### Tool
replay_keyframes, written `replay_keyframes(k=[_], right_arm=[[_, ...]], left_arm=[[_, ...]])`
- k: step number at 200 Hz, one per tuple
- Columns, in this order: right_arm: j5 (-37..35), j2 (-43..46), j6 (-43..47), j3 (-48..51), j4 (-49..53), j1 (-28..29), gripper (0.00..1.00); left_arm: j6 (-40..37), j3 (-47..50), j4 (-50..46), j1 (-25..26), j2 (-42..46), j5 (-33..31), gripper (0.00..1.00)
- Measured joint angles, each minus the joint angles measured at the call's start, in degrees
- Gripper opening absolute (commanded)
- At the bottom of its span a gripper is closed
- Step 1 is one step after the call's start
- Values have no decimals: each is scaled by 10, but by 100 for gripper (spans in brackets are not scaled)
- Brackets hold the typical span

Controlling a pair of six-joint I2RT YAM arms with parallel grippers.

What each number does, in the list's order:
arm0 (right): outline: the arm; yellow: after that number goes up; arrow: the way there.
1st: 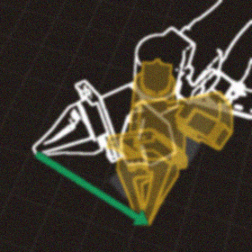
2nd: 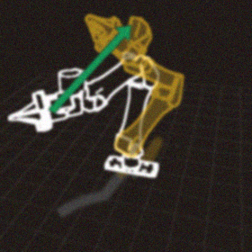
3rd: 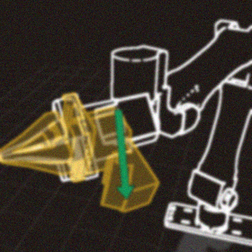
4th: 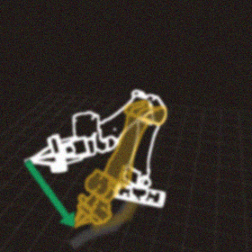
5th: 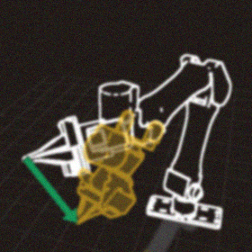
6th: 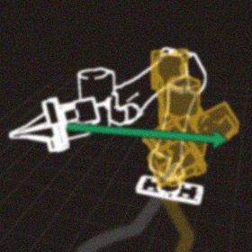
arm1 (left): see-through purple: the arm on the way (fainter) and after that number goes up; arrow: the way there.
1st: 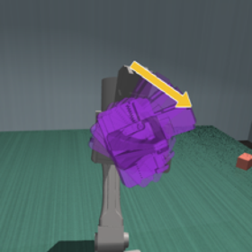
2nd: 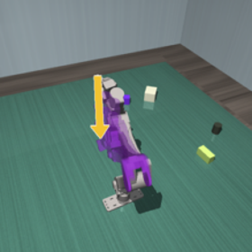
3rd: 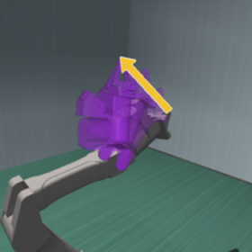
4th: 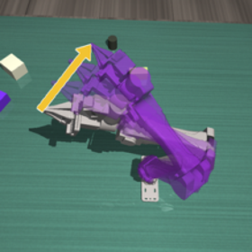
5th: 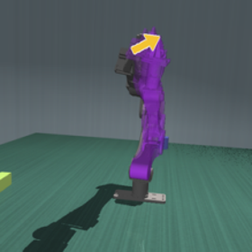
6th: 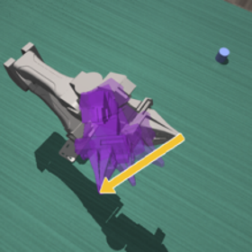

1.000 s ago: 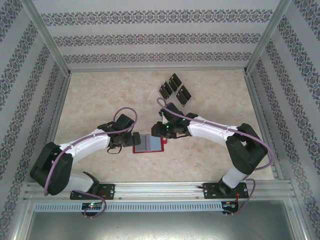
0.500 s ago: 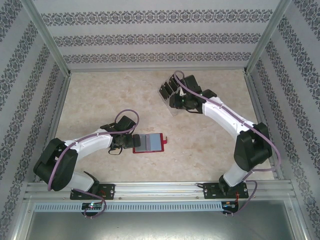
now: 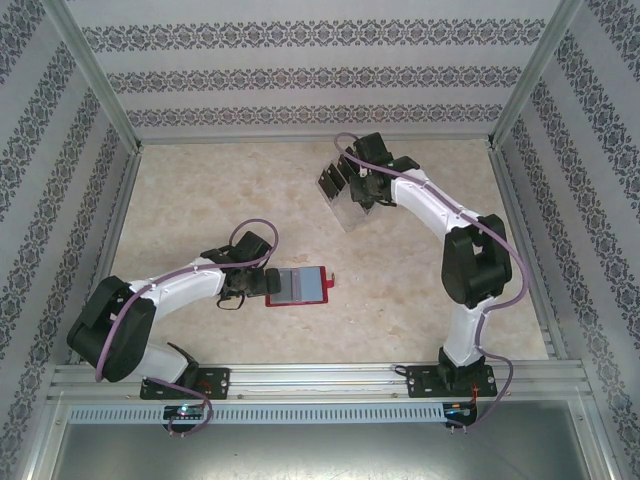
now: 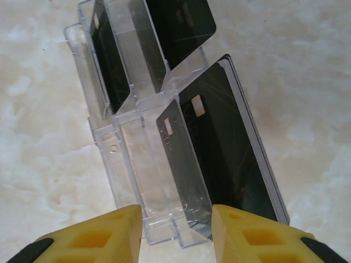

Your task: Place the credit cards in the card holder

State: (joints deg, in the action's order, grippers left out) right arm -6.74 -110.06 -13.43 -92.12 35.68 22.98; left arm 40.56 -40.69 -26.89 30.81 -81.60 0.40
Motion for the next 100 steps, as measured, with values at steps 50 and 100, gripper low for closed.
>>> replay_keyframes(k=[50,100], right_arm=[[-12,-30,19,-26,14,0,37],[-35,-44,32,-37,26,0,36]], left_arm=[[0,0,0,0,0,0,99],[0,0,0,0,0,-2,99]])
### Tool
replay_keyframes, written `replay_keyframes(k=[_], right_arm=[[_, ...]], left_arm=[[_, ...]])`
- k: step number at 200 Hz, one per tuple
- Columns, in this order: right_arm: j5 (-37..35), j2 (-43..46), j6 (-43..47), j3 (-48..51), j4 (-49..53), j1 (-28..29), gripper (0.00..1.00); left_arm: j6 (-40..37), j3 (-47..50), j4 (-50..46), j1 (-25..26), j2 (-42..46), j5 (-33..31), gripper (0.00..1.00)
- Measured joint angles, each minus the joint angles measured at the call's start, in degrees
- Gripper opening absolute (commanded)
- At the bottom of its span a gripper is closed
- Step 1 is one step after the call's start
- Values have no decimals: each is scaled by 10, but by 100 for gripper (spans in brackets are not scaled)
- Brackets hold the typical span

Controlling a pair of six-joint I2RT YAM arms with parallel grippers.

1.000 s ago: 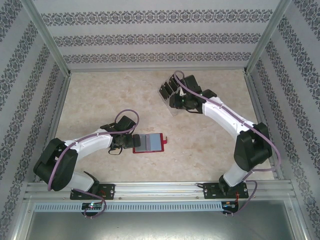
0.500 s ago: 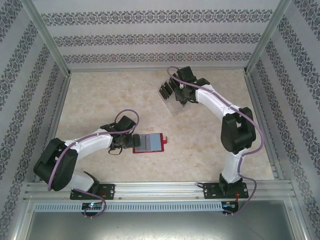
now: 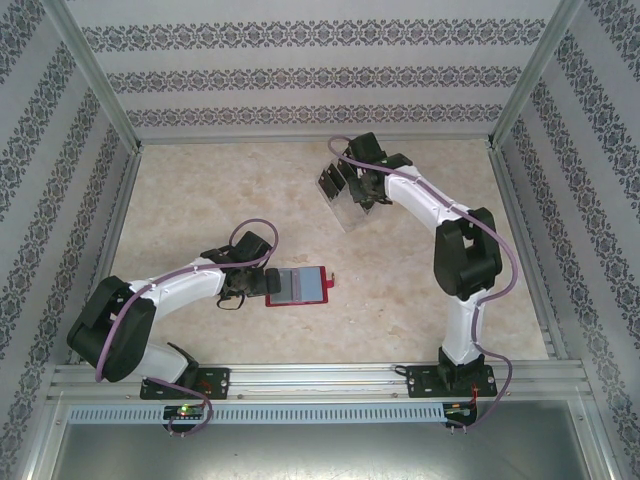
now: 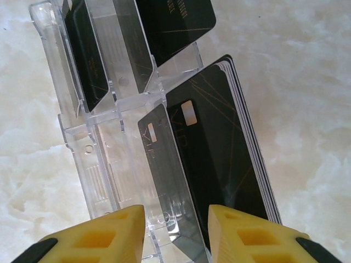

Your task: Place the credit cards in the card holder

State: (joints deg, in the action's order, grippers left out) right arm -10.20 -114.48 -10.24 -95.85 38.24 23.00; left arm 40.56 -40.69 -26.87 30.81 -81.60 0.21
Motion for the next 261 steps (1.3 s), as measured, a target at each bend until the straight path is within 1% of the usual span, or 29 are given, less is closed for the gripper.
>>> replay_keyframes(k=[25,46,78,118,160,175,187,261], right_arm=[[-2,-13,2,-14,6,0,36],[-2,-21,6,-21,9,0,33],[-1,-26,13,-24,14,0,23],[-1,-29,16,-26,18,0,15],[2,-32,17,-29,21,0,14],[4,-34,18,-34,24,0,7],[9,-35,19,-39,25,0,0],[37,-28,13,-65,36,0,0]], left_arm=[[0,0,0,0,0,0,99],[0,0,0,0,0,0,98],[0,0,0,0,0,0,99],[0,0,0,0,0,0,99],[0,0,0,0,0,0,99],[0,0,0,0,0,0,99],[0,0,0,0,0,0,99],[0,0,0,0,0,-7,99]])
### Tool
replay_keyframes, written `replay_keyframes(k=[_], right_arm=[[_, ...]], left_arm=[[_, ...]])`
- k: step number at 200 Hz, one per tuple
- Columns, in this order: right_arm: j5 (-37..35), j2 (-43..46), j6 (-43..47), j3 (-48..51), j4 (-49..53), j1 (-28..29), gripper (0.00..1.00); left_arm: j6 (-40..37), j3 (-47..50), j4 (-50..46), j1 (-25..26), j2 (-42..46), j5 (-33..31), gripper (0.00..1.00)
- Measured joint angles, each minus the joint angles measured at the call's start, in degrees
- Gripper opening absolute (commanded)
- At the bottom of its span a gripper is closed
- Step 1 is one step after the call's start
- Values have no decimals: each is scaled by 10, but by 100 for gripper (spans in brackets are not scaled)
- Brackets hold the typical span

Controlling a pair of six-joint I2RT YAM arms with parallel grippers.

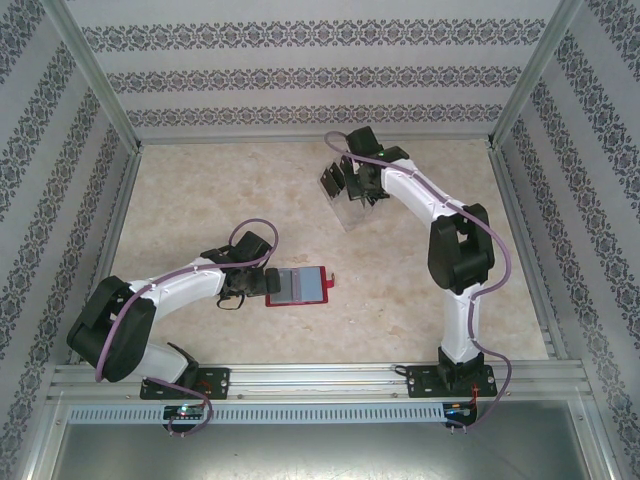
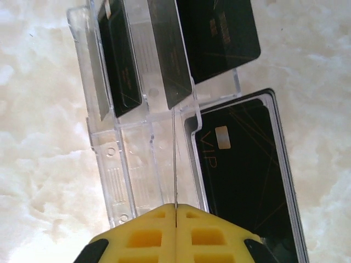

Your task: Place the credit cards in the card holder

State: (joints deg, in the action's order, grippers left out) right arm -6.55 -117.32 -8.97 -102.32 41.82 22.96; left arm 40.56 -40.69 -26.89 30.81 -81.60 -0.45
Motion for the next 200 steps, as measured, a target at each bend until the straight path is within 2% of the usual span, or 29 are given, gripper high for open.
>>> replay_keyframes(k=[53,76,119,166,200], right_arm=[[40,88,-32,0,-3,3,0],[75,156,-63,40,-34,16,0],[176,275,-165,241,-151,55,0],[233,298,-291,462,-292,127,0],[242,313,-375,566,-391,173,0]], left_arm=[[-1,-1,-1,0,0,-13,99],[-6,-1,-2,0,0,-17,99],[-14,-5,-3,0,0,-18,99],[-16,-8,-5,0,0,-24,99],[-16,-8,-6,0,0,-27,99]])
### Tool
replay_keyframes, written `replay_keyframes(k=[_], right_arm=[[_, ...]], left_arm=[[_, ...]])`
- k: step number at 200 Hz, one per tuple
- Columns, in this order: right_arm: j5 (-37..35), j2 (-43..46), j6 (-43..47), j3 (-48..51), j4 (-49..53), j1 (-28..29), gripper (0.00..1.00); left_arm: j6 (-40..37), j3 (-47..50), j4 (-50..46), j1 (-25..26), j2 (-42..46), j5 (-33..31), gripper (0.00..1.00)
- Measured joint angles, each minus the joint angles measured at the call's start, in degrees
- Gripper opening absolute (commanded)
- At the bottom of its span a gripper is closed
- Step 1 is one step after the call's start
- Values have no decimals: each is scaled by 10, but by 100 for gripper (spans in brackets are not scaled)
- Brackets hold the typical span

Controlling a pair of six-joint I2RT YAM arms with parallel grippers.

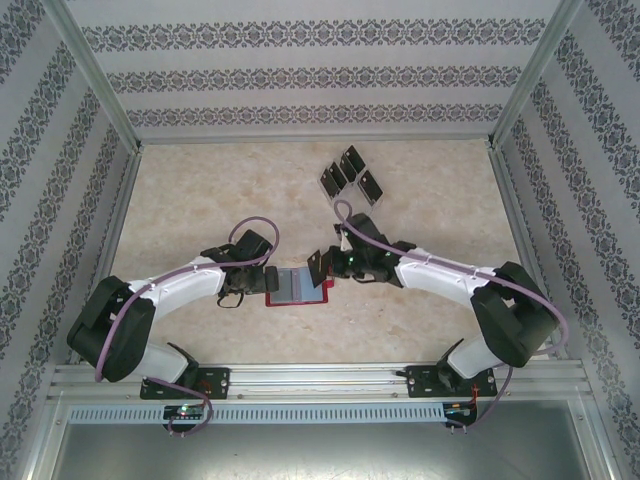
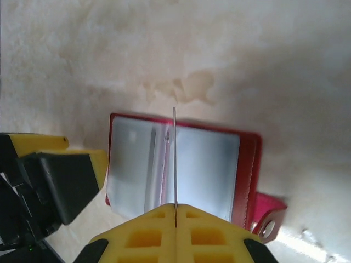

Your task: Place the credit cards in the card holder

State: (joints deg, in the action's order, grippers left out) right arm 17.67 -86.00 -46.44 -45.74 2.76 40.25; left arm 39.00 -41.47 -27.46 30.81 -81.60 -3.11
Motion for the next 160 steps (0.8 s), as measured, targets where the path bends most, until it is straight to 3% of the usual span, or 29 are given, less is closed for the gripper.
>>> replay_keyframes(k=[92,160], right_arm=[[-30,-18,-113,99,-221,65,0],[-63,-43,-139,134,-292,76,0]], left_arm=[[0,9,-1,0,0,0,99],[0,15,-2,0,0,-1,99]])
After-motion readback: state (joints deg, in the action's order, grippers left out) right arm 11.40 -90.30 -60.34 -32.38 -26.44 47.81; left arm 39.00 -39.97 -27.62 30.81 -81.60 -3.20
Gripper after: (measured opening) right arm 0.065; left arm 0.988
